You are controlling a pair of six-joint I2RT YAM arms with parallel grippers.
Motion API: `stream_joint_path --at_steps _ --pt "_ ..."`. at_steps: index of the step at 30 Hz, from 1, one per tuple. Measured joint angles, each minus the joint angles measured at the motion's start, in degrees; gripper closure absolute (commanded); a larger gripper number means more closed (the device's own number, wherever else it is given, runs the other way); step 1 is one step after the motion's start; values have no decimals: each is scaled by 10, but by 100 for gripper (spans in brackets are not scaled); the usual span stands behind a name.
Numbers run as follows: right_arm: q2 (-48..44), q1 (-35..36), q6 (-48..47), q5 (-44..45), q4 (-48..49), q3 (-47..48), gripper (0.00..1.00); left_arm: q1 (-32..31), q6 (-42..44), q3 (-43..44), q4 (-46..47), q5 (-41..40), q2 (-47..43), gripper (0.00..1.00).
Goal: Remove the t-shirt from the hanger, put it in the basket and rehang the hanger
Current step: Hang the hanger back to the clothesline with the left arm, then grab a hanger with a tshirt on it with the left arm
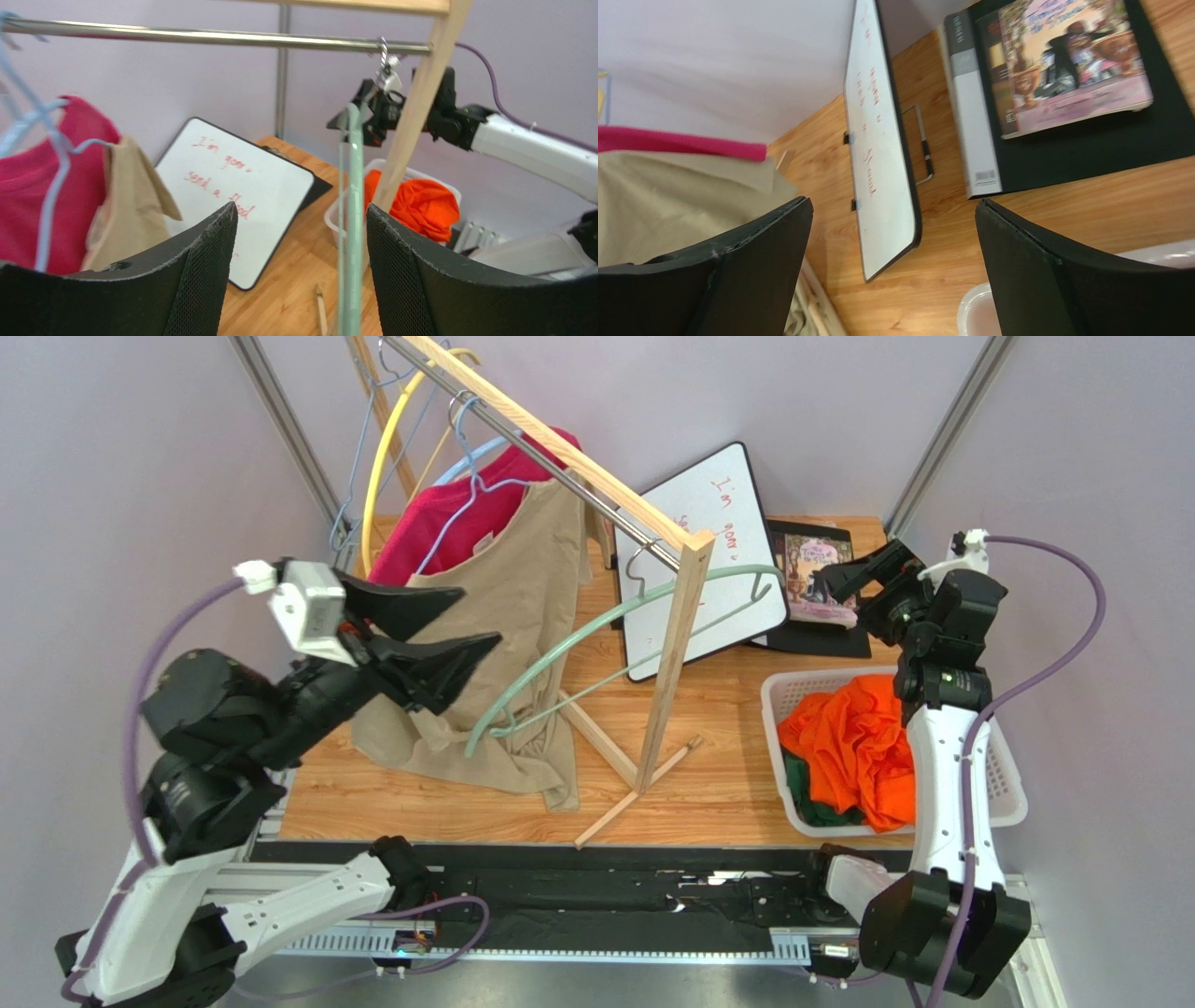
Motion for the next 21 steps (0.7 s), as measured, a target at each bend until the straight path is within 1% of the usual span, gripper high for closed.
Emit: stream_joint_path --at_steps 1,2,4,5,6,8,10,11,13,14,15,18,21 --pt "5 0 6 -20 14 -9 10 0 0 18 -17 -21 -1 32" --pt "10 3 12 -40 30 -16 11 0 0 42 -42 -48 -1 36" --pt "26 13 19 -73 56 -25 12 -1 -1 91 -89 -111 7 41" --pt "35 23 21 -85 66 -27 12 -1 -1 110 -109 -138 12 48" --pt "41 31 22 -94 71 -28 12 -1 0 125 -126 -161 18 54" --pt "50 51 22 -108 80 -29 12 6 5 156 -160 -203 38 57" --pt "52 65 20 -117 85 -30 12 46 8 185 -190 -215 70 57" --pt "52 73 19 -120 86 -30 12 69 8 195 -202 -214 85 55" --pt "52 78 17 -124 92 -30 12 140 6 210 -221 -175 122 51" --pt "52 78 16 -125 93 -30 12 163 6 215 -227 -159 137 46" --pt "52 78 14 -125 93 -30 12 183 5 220 -234 -144 156 44" --pt "52 78 12 -126 97 -33 12 208 6 226 -240 -114 202 42" --pt "52 78 10 -130 100 -39 12 220 7 226 -242 -97 243 42"
